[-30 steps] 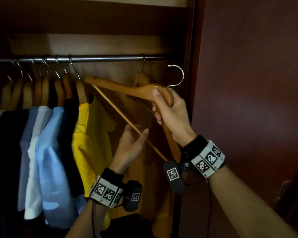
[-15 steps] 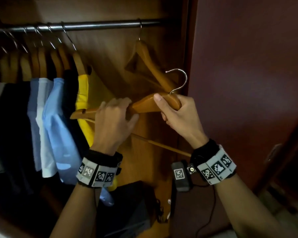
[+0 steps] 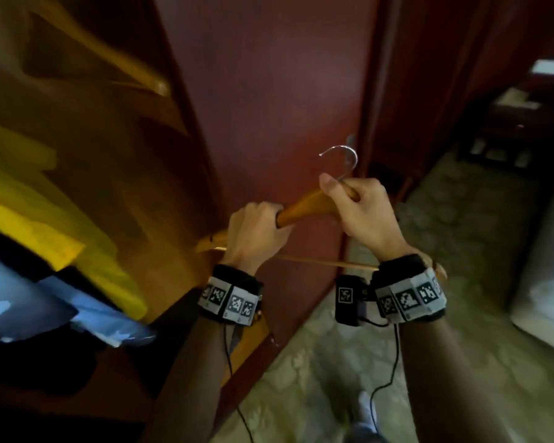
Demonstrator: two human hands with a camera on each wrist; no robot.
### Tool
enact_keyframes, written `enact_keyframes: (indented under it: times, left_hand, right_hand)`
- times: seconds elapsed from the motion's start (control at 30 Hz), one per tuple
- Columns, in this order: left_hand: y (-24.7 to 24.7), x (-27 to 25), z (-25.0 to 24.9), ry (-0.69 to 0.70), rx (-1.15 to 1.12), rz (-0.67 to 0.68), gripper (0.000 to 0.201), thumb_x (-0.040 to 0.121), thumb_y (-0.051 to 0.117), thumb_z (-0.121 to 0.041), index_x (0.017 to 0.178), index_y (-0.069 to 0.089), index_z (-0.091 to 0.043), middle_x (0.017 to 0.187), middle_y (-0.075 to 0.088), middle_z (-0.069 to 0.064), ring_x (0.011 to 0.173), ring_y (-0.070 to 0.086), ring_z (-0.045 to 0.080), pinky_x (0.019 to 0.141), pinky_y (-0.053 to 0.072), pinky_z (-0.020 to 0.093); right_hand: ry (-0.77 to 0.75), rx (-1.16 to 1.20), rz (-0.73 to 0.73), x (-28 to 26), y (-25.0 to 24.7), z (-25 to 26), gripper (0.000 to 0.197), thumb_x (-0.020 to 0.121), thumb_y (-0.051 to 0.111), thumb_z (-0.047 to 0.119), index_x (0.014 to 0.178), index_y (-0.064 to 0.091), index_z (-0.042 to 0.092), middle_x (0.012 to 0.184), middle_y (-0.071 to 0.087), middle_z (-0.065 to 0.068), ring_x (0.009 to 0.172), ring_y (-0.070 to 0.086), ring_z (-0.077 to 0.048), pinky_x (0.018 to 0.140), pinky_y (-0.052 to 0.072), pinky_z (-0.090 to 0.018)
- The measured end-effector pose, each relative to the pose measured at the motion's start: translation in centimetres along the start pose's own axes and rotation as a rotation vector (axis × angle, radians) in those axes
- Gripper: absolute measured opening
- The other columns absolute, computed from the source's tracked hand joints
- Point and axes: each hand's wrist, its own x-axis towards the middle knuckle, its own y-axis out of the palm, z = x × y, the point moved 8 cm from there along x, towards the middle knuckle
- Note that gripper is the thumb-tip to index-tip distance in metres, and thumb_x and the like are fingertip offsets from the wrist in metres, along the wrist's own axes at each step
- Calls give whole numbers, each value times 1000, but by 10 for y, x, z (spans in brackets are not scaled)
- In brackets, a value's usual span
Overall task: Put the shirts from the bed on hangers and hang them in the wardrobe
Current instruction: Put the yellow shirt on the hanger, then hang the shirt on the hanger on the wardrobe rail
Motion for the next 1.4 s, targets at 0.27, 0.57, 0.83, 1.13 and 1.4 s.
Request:
enact_keyframes:
  times: [0.27, 0.57, 0.83, 1.13, 1.4]
  left_hand:
    - [126, -1, -239, 336, -121, 135, 29, 87, 70, -34, 64, 54, -26, 60, 53, -8, 65, 62, 29, 51, 30, 31]
    - [247, -49, -555, 725, -321, 455, 22, 95, 65, -33, 76, 58, -24, 65, 59, -7, 61, 59, 12, 57, 42, 32]
    - [318, -67, -716, 1036, -308, 450, 38, 100, 62, -30, 136, 53, -22, 131, 59, -3, 123, 51, 19, 101, 38, 29]
    - [409, 8, -835, 1144, -210, 512, 24, 104, 60, -32, 125, 57, -21, 113, 69, 1, 104, 67, 20, 90, 57, 41]
    - [503, 87, -993, 1255, -181, 590, 19, 103, 60, -38, 115, 53, -25, 101, 68, -4, 91, 67, 20, 82, 58, 44]
  right_hand:
    - [219, -111, -495, -123, -236, -95, 60, 102, 61, 48, 57, 62, 9, 49, 62, -2, 46, 56, -13, 53, 44, -29]
    - [361, -321, -817, -270, -518, -146, 66, 97, 59, 63, 60, 61, 9, 55, 62, -7, 57, 60, -24, 62, 49, -41]
    - [492, -284, -1090, -345, -648, -194, 67, 101, 59, 57, 62, 59, 3, 46, 53, 5, 45, 51, -4, 54, 38, -23]
    - [573, -371, -1036, -295, -753, -277, 57, 91, 54, 77, 72, 72, 26, 61, 66, -5, 62, 64, -25, 63, 53, -44]
    - [713, -464, -1081, -253, -898, -345, 49, 91, 58, 77, 79, 75, 32, 61, 67, 7, 61, 64, -10, 62, 53, -36]
